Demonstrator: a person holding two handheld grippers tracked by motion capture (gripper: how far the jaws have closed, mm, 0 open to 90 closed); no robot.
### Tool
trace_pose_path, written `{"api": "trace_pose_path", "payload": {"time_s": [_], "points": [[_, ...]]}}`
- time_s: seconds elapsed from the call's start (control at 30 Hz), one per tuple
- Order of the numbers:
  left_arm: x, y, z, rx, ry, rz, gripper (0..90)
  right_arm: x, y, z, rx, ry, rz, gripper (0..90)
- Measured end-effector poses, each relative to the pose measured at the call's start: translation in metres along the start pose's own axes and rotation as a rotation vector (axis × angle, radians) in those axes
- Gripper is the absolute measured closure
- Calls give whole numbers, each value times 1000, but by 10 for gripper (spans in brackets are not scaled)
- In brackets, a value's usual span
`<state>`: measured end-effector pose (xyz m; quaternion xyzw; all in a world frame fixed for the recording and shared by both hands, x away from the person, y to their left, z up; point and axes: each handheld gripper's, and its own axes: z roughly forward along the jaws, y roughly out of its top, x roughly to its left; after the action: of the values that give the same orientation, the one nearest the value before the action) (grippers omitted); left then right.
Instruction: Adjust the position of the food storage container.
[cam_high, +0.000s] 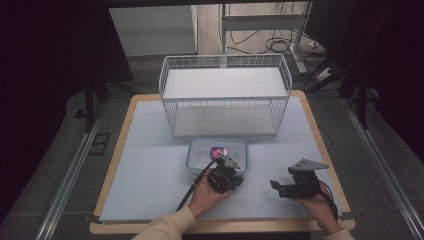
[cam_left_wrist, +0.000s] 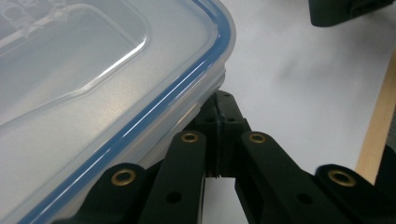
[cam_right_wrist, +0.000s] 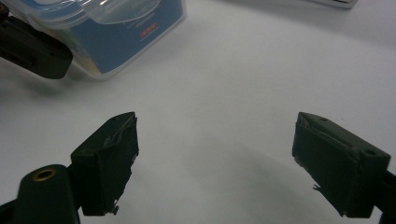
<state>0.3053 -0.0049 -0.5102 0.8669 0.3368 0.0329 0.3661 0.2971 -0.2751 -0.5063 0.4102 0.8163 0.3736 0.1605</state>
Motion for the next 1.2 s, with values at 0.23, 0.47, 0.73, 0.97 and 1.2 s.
{"api": "trace_pose_path", "payload": {"time_s": [0.23, 0.47, 0.73, 0.97, 1.2], "points": [[3, 7, 4, -2, 14, -4, 900, 0, 0, 0, 1, -1, 0, 146], [3, 6, 2, -8, -11, -12, 900, 0, 0, 0, 2, 0, 0, 146], [-9, -17, -29, -27, -74, 2, 899, -1, 0, -1, -2, -2, 3, 147], [7, -44, -72, -101, -83, -59, 896, 1, 0, 1, 2, -2, 5, 147], [24, -65, -106, -132, -65, -111, 877, 1, 0, 0, 4, -5, 5, 147]]}}
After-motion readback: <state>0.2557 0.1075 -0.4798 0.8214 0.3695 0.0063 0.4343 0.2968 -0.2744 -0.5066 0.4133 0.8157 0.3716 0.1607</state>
